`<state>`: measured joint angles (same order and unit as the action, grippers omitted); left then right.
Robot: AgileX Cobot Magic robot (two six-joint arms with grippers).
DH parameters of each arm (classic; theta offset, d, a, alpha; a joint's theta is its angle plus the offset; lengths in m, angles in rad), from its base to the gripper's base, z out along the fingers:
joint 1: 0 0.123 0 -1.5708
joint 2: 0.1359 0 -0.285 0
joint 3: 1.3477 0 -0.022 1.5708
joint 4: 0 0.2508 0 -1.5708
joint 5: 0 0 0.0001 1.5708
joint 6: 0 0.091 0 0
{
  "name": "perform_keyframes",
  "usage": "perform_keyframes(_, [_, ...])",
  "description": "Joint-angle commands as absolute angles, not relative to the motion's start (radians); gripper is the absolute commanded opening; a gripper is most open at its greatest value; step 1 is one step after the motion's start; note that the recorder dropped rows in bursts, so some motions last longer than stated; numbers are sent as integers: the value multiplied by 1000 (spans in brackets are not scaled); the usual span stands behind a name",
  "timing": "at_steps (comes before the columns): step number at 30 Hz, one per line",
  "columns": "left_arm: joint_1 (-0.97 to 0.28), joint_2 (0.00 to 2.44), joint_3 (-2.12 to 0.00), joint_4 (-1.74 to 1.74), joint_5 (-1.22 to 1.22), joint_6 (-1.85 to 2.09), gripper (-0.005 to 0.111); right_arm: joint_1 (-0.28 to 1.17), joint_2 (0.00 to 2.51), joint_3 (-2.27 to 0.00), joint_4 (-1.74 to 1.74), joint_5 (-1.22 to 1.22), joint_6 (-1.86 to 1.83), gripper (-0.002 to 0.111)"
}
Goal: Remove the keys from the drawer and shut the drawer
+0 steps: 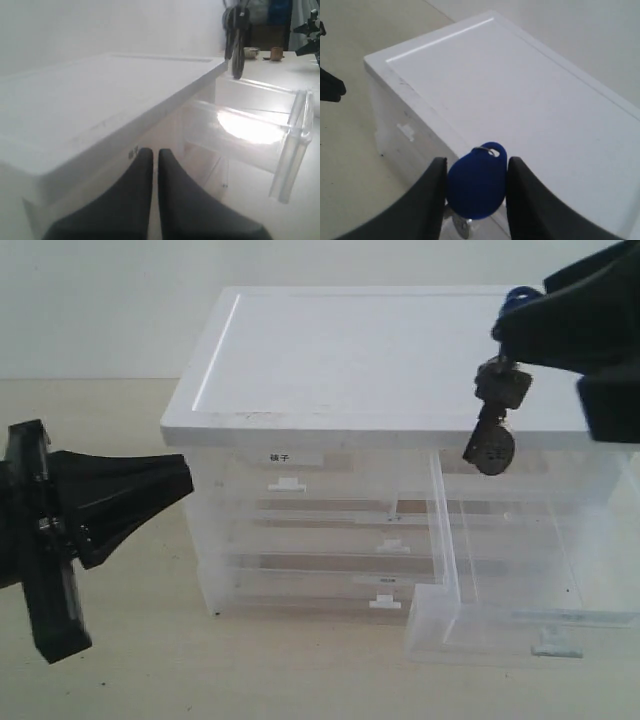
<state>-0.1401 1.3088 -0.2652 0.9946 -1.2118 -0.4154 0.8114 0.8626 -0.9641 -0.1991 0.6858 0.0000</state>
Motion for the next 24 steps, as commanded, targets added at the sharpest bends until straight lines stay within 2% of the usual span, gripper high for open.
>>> perform_keyframes(1, [-149, 1145, -187, 865, -1221, -426, 5, 811, 957, -971, -71, 605, -103, 0])
perform_keyframes(10, [-149, 908, -131, 722, -1047, -426, 5, 811, 1117, -971, 0, 576, -156, 0])
perform_keyframes(24, [-149, 910, -131, 722, -1039, -432, 5, 811, 1248, -971, 9, 570, -167, 0])
